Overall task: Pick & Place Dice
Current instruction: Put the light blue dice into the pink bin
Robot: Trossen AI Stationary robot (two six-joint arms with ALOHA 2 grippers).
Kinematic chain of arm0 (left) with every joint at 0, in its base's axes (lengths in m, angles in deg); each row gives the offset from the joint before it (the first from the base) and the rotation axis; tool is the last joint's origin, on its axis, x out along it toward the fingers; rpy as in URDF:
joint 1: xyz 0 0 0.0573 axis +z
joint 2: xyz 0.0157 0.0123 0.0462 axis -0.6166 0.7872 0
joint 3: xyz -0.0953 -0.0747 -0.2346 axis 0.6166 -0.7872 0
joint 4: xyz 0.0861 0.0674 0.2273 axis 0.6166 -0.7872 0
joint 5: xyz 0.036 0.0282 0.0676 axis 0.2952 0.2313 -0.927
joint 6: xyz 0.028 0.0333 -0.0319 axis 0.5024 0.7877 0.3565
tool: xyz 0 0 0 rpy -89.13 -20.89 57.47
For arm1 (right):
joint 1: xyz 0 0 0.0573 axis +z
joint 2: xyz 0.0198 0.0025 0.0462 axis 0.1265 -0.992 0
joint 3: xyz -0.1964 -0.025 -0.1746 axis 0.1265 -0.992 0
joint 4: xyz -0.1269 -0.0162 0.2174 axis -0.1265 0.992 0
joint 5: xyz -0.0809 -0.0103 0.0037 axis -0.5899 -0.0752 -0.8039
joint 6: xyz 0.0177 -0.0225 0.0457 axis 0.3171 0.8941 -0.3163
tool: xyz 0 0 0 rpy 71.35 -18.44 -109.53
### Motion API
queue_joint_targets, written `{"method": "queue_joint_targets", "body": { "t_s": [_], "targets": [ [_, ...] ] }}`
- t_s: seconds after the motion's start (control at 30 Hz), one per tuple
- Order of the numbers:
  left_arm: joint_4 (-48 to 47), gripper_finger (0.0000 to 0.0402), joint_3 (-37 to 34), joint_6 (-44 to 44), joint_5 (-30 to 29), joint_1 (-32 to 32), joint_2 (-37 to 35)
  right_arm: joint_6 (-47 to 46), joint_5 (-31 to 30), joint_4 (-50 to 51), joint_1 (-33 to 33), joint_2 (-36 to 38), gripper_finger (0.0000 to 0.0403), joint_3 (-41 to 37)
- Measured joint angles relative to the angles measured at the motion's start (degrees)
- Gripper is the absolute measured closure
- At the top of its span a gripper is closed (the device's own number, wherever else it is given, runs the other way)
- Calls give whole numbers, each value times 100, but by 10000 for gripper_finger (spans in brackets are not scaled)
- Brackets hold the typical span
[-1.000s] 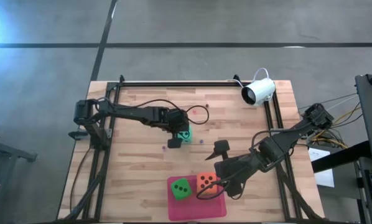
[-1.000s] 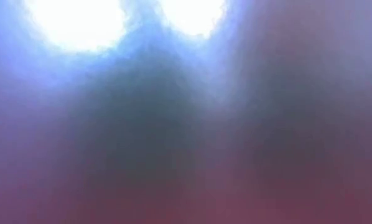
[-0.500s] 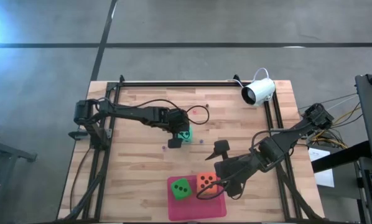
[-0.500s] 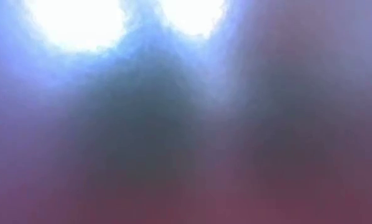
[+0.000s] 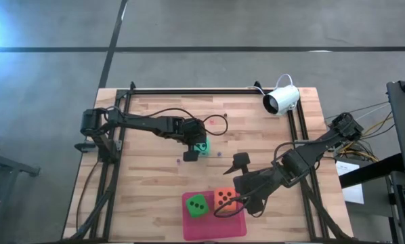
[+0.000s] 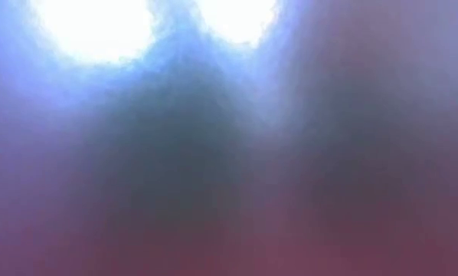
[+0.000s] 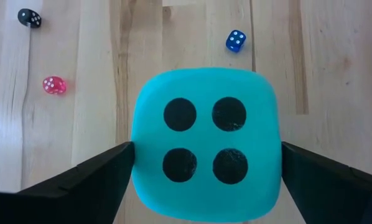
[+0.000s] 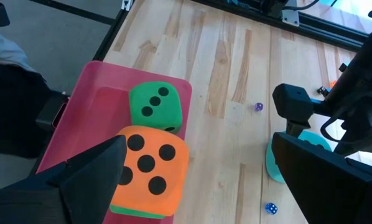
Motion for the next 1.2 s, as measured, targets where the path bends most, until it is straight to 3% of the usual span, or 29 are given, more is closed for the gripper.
{"method": "queue_joint_targets", "body": {
  "t_s": [1.2],
  "targets": [
    [-55,2,55,67,-2,-2,-178,0,1,-2,1,0,3,0]
  ]
}}
